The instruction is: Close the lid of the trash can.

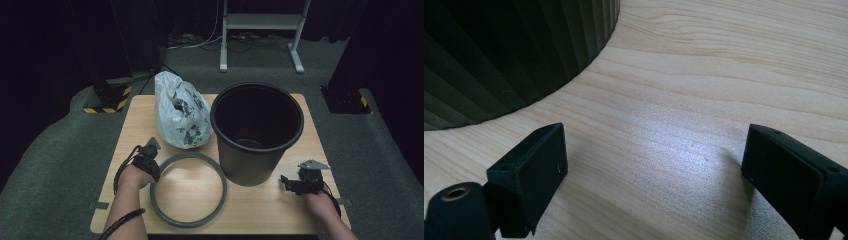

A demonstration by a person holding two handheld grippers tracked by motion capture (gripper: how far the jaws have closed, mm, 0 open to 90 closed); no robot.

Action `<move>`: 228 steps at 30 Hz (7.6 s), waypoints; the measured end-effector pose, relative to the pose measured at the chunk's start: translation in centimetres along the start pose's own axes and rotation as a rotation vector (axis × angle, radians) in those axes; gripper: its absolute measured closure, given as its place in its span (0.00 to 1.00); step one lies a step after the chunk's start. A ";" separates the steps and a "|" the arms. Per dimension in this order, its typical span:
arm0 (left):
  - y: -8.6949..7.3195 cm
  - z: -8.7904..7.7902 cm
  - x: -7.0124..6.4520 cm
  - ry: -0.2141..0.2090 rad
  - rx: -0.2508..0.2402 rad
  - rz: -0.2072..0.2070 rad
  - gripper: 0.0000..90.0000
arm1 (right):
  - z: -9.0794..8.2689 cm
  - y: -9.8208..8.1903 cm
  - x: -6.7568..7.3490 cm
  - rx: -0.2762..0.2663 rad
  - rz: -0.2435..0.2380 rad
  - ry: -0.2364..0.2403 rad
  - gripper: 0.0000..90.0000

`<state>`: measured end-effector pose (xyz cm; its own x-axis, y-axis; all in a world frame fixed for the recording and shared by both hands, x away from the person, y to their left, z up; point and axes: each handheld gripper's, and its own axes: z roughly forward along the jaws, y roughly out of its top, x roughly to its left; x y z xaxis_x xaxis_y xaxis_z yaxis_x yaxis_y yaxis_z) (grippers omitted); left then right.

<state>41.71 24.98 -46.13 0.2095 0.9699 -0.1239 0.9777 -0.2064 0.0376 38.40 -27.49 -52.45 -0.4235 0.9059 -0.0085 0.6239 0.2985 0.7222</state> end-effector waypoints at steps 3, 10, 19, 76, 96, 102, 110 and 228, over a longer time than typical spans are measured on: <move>0.0 -0.6 0.1 -0.023 -0.006 0.000 0.87 | 0.0 0.1 0.0 0.001 -0.002 0.001 0.12; -0.7 -1.4 -0.7 -0.039 0.006 0.004 0.87 | 0.1 0.1 0.0 0.001 -0.005 0.001 0.12; -1.4 -4.6 -0.7 -0.044 -0.015 0.010 0.87 | 0.1 0.1 0.0 -0.001 -0.005 -0.003 0.12; -2.1 -17.6 1.5 -0.089 -0.158 -0.087 0.87 | 0.1 0.1 0.0 -0.001 -0.003 -0.005 0.12; -2.5 -19.8 2.7 -0.089 -0.209 -0.116 0.87 | 0.1 0.1 0.1 -0.001 -0.003 -0.004 0.12; -3.0 -20.1 3.0 -0.106 -0.218 -0.116 0.87 | 0.1 0.1 0.1 -0.001 -0.002 -0.004 0.12; -2.9 -20.8 3.0 -0.121 -0.236 -0.115 0.87 | 0.1 0.1 0.1 0.000 -0.003 -0.005 0.12; 11.9 -25.2 -16.9 -0.123 -0.327 0.144 0.87 | 0.0 0.0 0.1 -0.001 0.002 -0.001 0.12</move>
<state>49.53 9.41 -18.56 0.3634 0.9072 -0.2120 0.8874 -0.2678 0.3752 38.31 -27.37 -52.44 -0.4214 0.9068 -0.0075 0.6245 0.2962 0.7227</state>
